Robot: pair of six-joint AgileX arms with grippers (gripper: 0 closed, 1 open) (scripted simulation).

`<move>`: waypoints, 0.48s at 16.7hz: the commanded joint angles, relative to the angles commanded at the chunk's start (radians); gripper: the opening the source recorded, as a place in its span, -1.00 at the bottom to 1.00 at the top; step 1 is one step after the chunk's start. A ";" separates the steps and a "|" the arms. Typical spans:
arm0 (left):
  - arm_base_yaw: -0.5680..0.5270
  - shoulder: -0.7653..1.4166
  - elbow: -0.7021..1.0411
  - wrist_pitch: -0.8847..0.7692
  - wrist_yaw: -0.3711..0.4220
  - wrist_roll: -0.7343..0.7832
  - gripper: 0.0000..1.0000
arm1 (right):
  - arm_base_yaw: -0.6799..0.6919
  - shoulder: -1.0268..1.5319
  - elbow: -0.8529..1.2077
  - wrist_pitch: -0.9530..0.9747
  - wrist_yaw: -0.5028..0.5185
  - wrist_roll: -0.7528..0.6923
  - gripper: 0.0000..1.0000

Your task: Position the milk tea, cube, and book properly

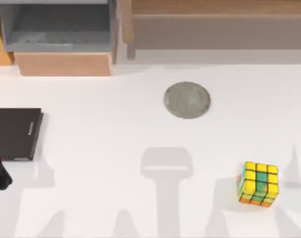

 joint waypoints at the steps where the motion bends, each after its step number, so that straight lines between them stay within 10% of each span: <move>1: 0.000 0.000 0.000 0.000 0.000 0.000 1.00 | 0.000 0.000 0.000 0.000 0.000 0.000 1.00; 8: 0.000 0.000 0.000 0.000 0.000 0.000 1.00 | -0.058 0.211 0.196 0.180 -0.088 -0.009 1.00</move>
